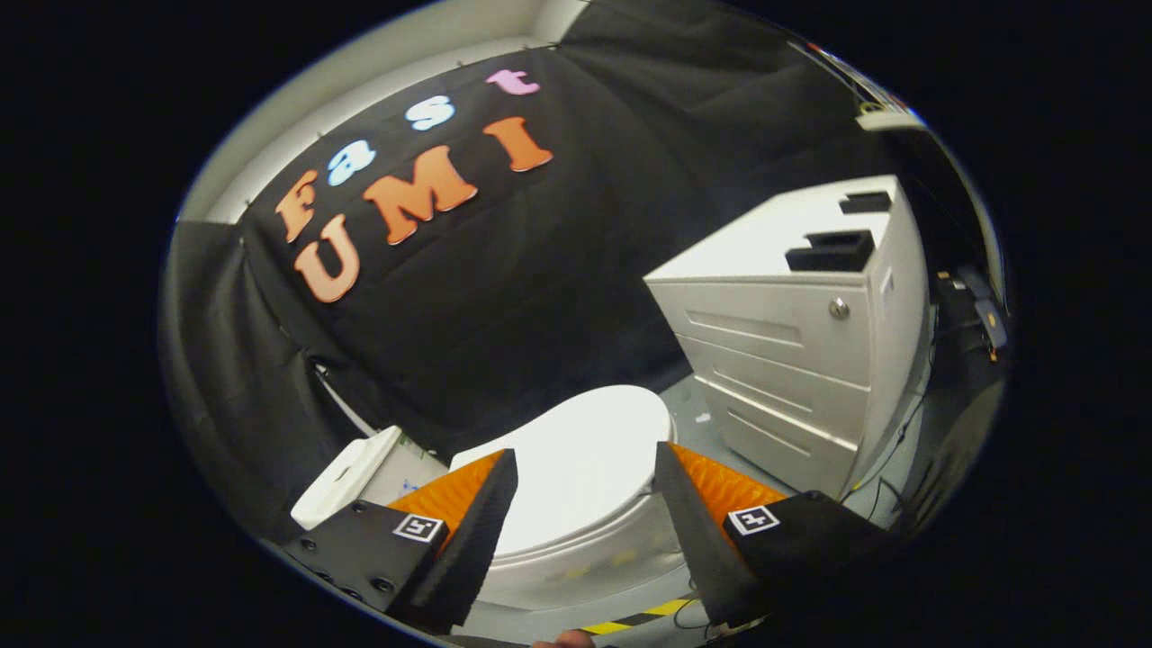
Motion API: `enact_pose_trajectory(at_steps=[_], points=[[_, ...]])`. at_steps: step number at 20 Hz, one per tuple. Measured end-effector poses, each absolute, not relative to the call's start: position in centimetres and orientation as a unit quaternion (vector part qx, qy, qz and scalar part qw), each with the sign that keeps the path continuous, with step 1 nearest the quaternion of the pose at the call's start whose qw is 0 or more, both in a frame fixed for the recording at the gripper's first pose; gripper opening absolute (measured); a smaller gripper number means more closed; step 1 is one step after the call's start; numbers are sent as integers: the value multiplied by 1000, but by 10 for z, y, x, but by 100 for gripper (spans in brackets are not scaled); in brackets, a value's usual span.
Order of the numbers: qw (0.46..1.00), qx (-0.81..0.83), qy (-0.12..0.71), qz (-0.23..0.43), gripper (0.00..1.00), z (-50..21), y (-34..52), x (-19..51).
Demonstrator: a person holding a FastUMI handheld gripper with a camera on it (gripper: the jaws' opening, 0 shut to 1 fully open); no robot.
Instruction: Open the toilet lid.
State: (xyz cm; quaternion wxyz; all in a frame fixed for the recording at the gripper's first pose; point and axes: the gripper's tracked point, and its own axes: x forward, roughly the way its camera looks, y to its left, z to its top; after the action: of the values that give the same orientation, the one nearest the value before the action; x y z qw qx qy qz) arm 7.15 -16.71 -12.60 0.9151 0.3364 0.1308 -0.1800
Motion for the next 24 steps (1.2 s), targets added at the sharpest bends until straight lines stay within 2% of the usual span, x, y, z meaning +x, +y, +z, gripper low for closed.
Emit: enact_pose_trajectory(at_steps=[3,8,16,20,24], points=[[882,386,148,-226,99,-171,-204,71],[828,472,156,-261,99,-236,-229,81],[786,545,160,-244,97,-297,-236,112],[789,547,169,-223,86,-309,-231,126],[781,566,147,-218,70,-308,-232,137]])
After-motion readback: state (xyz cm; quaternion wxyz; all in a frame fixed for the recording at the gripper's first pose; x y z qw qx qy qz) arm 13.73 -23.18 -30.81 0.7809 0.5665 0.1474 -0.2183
